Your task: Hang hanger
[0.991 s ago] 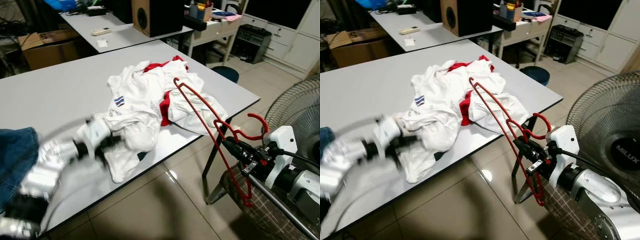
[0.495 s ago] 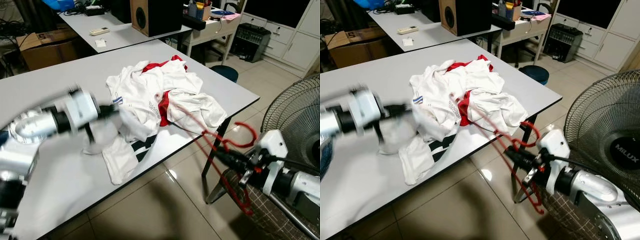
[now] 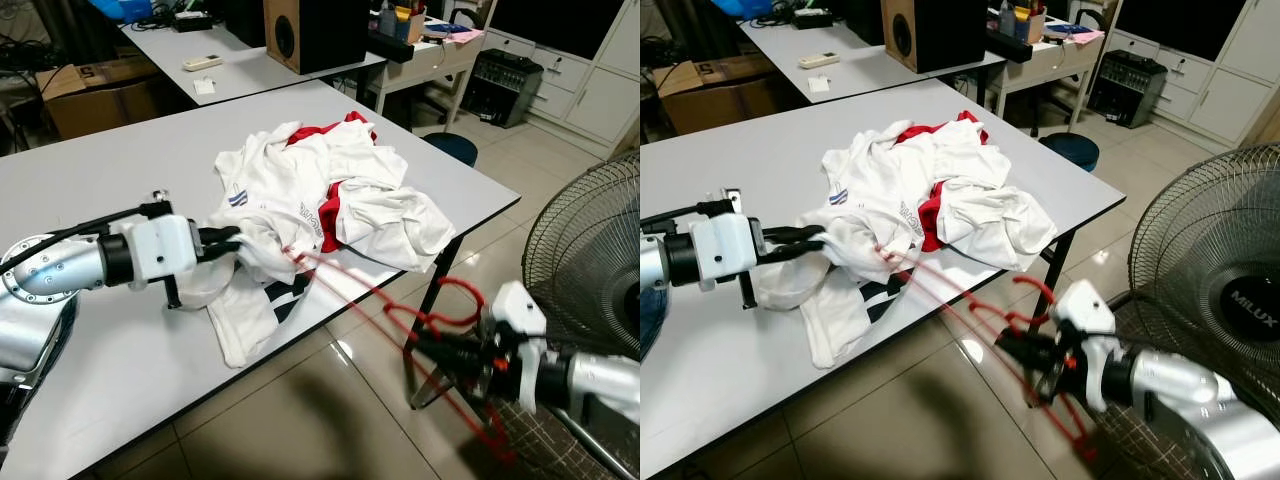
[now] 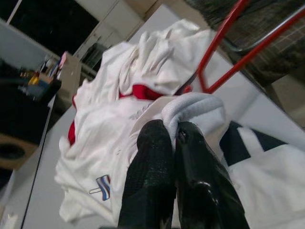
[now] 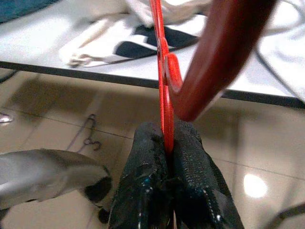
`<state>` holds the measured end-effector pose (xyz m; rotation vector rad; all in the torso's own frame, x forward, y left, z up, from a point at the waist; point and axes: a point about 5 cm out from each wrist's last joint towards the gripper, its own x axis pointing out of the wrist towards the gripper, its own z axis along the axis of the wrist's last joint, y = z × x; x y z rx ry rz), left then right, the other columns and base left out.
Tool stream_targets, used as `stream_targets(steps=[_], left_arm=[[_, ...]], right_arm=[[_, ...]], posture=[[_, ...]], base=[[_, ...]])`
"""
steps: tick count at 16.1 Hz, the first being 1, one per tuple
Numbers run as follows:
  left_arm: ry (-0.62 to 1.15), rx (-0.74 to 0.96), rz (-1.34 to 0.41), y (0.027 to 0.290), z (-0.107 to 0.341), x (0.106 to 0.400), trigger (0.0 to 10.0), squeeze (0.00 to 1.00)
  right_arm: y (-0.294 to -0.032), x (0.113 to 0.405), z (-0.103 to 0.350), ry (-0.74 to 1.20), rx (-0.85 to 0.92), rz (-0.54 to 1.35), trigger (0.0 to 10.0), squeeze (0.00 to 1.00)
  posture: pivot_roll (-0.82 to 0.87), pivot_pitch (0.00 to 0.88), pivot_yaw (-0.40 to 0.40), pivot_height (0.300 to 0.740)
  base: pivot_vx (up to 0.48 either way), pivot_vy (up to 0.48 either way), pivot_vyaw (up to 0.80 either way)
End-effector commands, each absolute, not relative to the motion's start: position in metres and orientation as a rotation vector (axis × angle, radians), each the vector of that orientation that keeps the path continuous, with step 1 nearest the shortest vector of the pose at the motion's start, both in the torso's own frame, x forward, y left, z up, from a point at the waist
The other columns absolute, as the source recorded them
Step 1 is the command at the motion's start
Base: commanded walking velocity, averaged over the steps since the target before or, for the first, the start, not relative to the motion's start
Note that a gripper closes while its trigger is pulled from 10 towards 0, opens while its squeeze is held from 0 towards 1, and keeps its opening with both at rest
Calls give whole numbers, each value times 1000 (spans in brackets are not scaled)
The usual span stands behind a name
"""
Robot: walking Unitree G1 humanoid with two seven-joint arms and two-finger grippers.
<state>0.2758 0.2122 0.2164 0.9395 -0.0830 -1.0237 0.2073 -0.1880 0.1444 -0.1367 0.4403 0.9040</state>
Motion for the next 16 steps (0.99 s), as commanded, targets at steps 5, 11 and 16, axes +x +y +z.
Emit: stream_targets(steps=[5,11,16], left_arm=[[-28,1000,-1149,199,208,259,0,0],[-106,988,-1198,172,216,254,0,0],[-99,975,-1216,165,209,252,0,0]], right_arm=[[-185,216,147,450,-159,947,10000,0],[-177,249,126,540,-105,868,10000,0],[-161,264,125,506,-25,921,10000,0]], posture=[[-121,0,-23,740],[-121,0,-31,740],[-117,0,-41,740]], base=[[0,0,0],[0,0,0],[0,0,0]])
